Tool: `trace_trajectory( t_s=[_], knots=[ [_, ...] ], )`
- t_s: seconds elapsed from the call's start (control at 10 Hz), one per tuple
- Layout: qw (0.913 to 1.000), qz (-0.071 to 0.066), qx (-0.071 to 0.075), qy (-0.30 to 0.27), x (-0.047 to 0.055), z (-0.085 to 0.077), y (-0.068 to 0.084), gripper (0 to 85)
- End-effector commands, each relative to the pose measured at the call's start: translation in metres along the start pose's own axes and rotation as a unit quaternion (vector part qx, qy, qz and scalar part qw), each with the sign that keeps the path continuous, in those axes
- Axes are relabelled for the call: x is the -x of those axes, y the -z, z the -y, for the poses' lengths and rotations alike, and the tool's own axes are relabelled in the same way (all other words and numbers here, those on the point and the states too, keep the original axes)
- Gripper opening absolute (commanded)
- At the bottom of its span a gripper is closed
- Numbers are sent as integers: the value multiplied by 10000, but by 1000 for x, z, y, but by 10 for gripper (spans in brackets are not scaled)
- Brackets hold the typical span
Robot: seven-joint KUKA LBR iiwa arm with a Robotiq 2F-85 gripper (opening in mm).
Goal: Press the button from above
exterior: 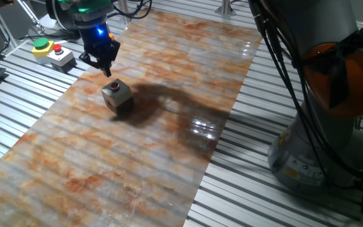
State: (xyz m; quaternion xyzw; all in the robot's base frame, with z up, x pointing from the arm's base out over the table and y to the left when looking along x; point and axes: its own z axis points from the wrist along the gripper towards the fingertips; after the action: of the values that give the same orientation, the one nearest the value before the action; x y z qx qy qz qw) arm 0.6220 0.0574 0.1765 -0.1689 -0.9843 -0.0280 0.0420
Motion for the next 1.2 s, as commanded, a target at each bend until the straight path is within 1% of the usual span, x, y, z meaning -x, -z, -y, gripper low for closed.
trace_trajectory(
  t_s=[0.0,0.1,0.3,0.5,0.8,0.9,1.1],
  knots=[
    [10000,7,-3,6,-3,1,5,0],
    [10000,4,4,6,-5,1,9,0],
    [10000,50,-4,15,-11,3,13,0],
    [9999,131,-13,34,-17,6,18,0],
    [9997,218,-14,60,-27,9,25,0],
    [9996,257,-45,68,-29,10,25,0],
    [9995,283,-61,84,-30,11,26,0]
  ],
)
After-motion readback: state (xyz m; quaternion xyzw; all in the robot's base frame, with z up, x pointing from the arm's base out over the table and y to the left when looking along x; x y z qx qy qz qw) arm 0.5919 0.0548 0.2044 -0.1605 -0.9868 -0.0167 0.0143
